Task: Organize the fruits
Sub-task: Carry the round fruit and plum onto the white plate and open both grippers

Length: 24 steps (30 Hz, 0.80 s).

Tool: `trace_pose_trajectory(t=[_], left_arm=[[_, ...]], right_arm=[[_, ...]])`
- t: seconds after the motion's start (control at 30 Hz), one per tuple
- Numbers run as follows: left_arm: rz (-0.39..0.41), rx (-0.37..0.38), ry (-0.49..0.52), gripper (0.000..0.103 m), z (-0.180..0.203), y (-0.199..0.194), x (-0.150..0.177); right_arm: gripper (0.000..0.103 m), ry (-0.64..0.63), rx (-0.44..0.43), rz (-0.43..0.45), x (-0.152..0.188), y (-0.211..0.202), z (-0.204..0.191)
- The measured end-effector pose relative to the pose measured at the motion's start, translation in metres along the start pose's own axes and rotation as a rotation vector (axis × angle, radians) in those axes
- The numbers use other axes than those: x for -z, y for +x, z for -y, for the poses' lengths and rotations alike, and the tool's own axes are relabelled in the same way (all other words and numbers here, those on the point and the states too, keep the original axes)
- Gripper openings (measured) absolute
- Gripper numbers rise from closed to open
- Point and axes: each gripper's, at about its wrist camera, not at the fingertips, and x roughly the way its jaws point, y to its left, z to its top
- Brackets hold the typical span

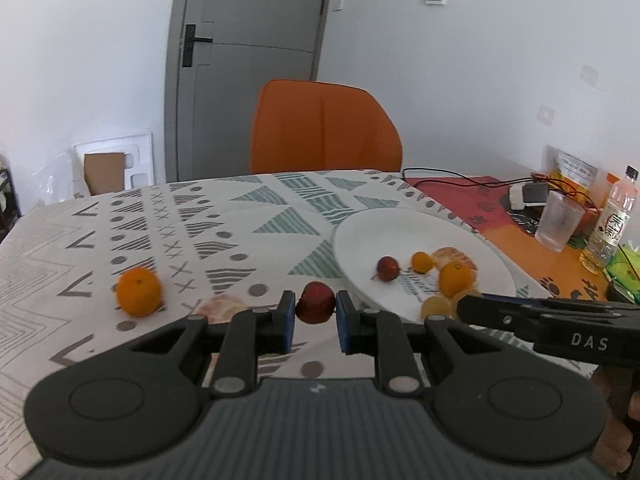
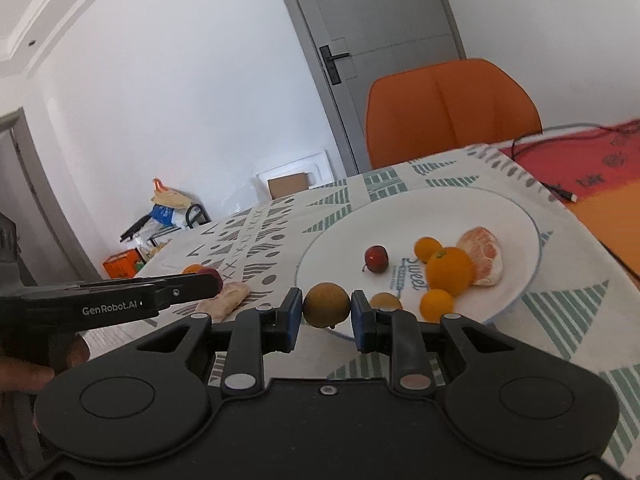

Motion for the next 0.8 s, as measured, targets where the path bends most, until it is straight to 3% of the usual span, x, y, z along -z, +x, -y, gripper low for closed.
trace_pose_trajectory(t=[0.8], left_arm=[[-0.008, 0.088, 0.069, 0.02, 0.041, 0.044, -0.015]], right_arm=[[0.025, 0.047, 0.059, 0.023, -0.013, 0.008, 0.038]])
